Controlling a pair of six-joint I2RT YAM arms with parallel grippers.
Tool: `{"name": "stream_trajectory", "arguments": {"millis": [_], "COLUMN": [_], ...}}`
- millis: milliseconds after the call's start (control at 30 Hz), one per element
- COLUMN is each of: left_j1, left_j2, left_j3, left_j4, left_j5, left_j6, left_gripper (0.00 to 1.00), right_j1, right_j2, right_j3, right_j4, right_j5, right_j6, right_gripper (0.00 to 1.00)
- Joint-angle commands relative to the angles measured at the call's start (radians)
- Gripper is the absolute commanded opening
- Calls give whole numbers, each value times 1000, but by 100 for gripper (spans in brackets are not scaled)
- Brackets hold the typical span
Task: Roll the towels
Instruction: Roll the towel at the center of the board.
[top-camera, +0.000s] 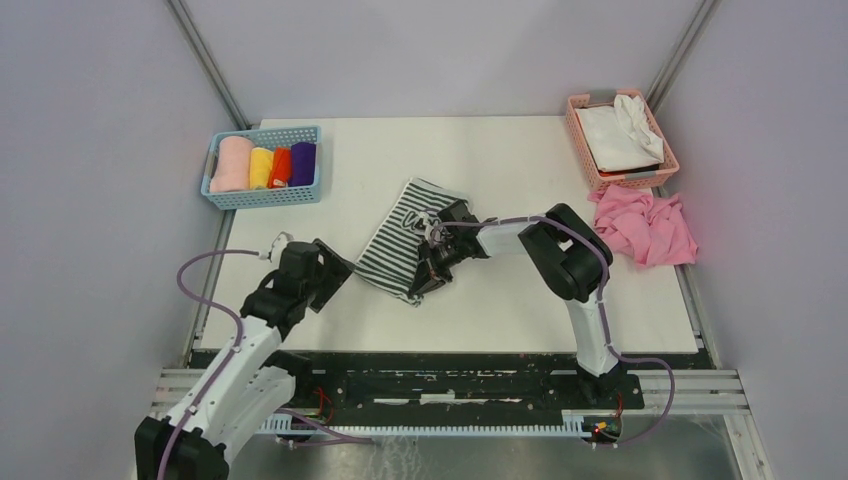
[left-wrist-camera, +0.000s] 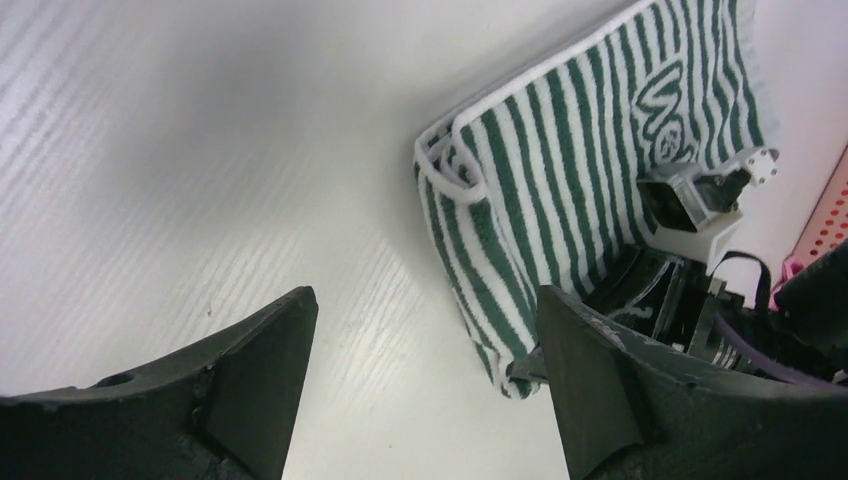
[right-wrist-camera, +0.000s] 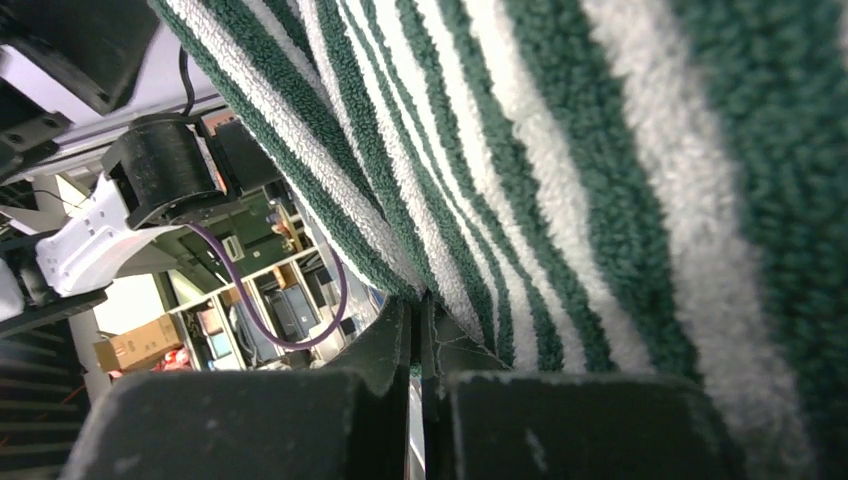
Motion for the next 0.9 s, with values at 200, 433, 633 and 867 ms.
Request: {"name": "stream_trajectory", "arguments": {"millis": [200, 433, 633, 867], "left_j1": [25, 37, 48, 63], "left_j2": [103, 223, 343, 462], "left_j3": [-94, -88, -64, -62], "left_j4": [195, 334, 415, 458], "left_j5": [166, 210, 211, 186], "left_j6": [47, 40, 47, 42], "left_gripper": [82, 81, 79, 78], "right_j1": [-37, -38, -39, -36], "right_j2": [46, 53, 48, -9], "right_j3": [40, 50, 70, 106], "right_j4": [68, 46, 6, -118], "right_j5": [-35, -32, -24, 32], "right_j6": [46, 31, 9, -106], "right_gripper": [1, 1, 2, 17]}}
